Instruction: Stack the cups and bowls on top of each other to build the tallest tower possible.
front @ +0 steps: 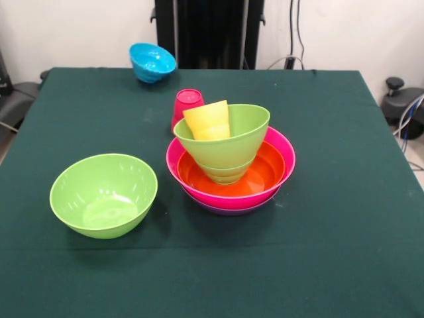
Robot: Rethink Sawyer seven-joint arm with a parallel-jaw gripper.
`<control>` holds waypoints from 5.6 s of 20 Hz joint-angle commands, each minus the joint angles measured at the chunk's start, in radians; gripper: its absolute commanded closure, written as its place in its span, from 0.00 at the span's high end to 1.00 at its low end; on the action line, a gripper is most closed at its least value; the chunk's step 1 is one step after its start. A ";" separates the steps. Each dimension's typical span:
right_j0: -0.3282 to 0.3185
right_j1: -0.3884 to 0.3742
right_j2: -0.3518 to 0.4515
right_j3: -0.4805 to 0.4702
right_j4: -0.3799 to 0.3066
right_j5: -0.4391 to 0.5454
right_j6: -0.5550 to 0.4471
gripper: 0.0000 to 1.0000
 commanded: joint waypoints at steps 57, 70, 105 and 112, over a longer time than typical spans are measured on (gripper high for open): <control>0.159 0.420 -0.449 0.206 -0.660 -0.607 0.056 1.00; 0.041 0.316 -0.416 0.381 -0.666 -0.591 -0.011 1.00; 0.322 0.930 -0.987 0.041 -0.741 -1.121 -0.024 1.00; 0.334 0.931 -1.021 0.077 -0.755 -1.181 -0.020 1.00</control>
